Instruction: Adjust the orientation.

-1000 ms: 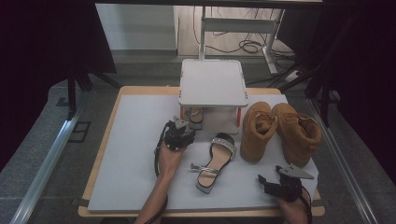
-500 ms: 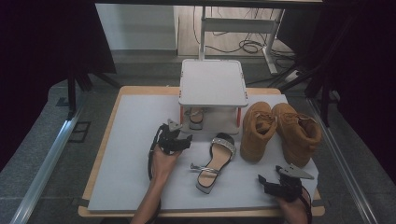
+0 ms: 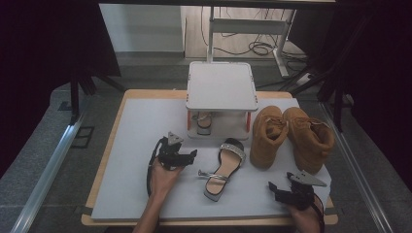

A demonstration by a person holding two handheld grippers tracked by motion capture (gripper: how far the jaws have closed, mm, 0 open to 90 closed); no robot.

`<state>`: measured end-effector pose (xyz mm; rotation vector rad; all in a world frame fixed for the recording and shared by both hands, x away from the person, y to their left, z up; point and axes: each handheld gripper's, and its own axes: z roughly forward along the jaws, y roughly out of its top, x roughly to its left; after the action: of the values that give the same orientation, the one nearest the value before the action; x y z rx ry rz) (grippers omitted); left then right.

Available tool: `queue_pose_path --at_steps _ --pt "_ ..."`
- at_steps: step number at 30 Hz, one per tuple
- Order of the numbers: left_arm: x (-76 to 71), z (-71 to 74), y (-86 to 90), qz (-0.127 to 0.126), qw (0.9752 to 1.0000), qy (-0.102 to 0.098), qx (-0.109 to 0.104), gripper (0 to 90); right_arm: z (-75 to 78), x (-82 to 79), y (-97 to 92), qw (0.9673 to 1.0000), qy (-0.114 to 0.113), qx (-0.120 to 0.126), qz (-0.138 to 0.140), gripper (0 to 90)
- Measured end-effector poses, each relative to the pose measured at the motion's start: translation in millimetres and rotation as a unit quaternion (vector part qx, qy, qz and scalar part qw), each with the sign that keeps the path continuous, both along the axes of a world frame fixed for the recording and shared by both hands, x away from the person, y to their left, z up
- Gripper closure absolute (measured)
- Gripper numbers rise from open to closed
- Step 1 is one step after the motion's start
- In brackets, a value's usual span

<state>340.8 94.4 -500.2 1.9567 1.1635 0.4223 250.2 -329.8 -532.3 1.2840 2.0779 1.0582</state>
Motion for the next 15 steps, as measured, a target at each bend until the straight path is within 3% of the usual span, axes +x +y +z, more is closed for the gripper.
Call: queue_pose_path --at_steps 7,15 --pt "-21.6 -1.2 4.6 -0.01 0.9998 -0.006 0.016 24.1 0.0 0.0 0.0 1.0 0.0 0.0 0.0 15.9" --pt "-42.0 -6.5 10.0 -0.019 0.9996 -0.006 0.022 37.9 0.0 0.0 0.0 1.0 0.0 0.0 0.0 15.9"
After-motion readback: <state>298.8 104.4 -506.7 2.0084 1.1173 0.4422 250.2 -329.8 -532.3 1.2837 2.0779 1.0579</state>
